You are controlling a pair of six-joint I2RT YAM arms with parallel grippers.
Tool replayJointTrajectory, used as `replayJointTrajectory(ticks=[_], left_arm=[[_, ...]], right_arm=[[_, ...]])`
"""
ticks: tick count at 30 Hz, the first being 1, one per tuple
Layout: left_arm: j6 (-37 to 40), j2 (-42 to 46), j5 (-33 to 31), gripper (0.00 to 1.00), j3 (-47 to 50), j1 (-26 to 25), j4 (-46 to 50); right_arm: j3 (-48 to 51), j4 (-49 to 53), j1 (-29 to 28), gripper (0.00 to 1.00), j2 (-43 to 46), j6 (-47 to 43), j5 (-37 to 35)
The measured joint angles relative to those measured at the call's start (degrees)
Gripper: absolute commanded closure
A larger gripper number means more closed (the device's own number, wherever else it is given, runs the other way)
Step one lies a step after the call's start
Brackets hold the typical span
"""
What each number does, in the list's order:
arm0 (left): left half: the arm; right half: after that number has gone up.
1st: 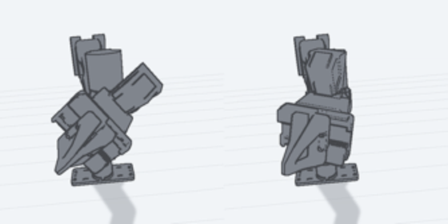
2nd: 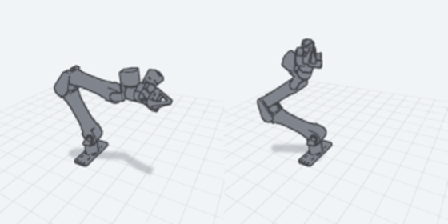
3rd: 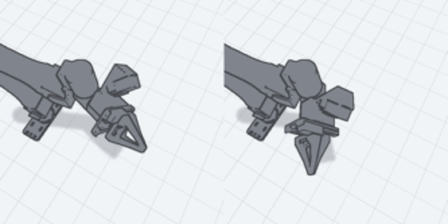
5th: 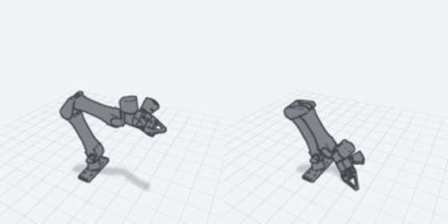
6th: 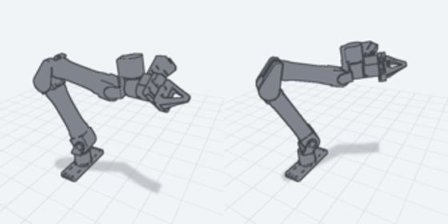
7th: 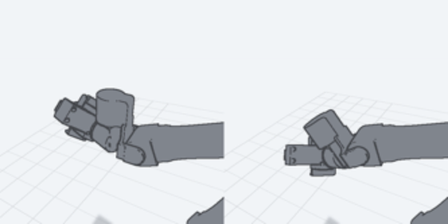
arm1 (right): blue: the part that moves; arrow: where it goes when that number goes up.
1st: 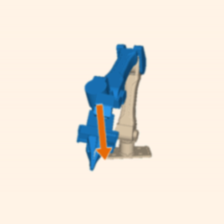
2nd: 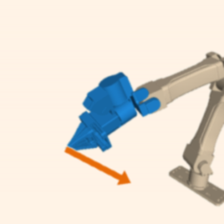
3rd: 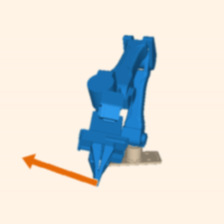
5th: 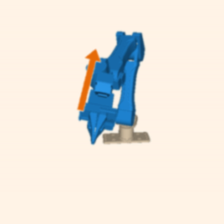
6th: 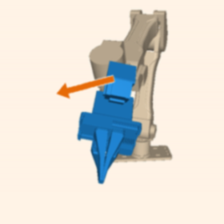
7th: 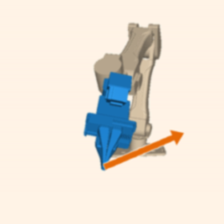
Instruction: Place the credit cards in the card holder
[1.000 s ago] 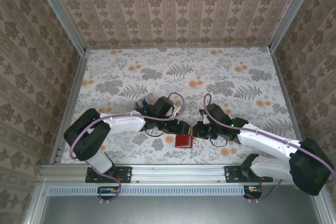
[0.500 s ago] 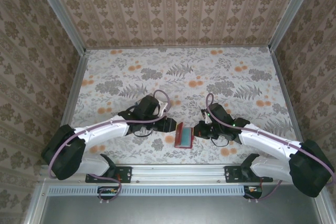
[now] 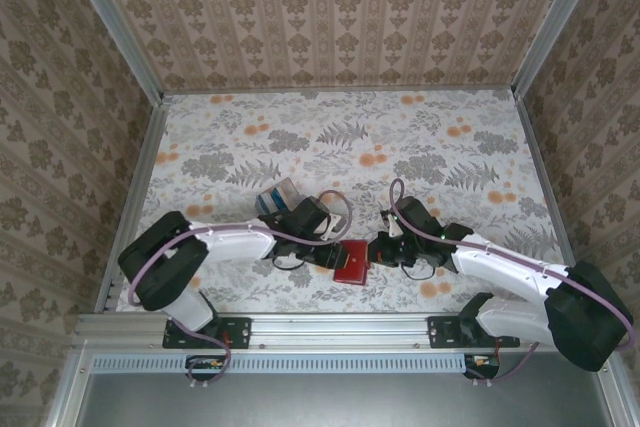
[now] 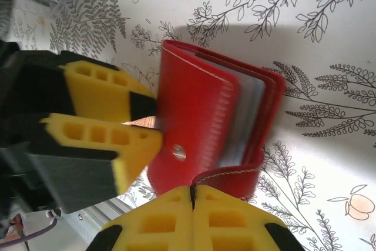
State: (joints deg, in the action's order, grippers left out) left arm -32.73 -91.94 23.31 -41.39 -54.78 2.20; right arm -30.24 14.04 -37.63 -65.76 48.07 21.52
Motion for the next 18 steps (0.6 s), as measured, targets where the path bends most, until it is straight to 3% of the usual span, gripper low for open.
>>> replayJointTrajectory(ticks=[18], left_arm=[[-0.1,-2.7,1.1,0.61,-1.0,-0.4,-2.9]], right_arm=[[-1.3,-1.1,0.2,1.00,-7.3,-0.2,0.4]])
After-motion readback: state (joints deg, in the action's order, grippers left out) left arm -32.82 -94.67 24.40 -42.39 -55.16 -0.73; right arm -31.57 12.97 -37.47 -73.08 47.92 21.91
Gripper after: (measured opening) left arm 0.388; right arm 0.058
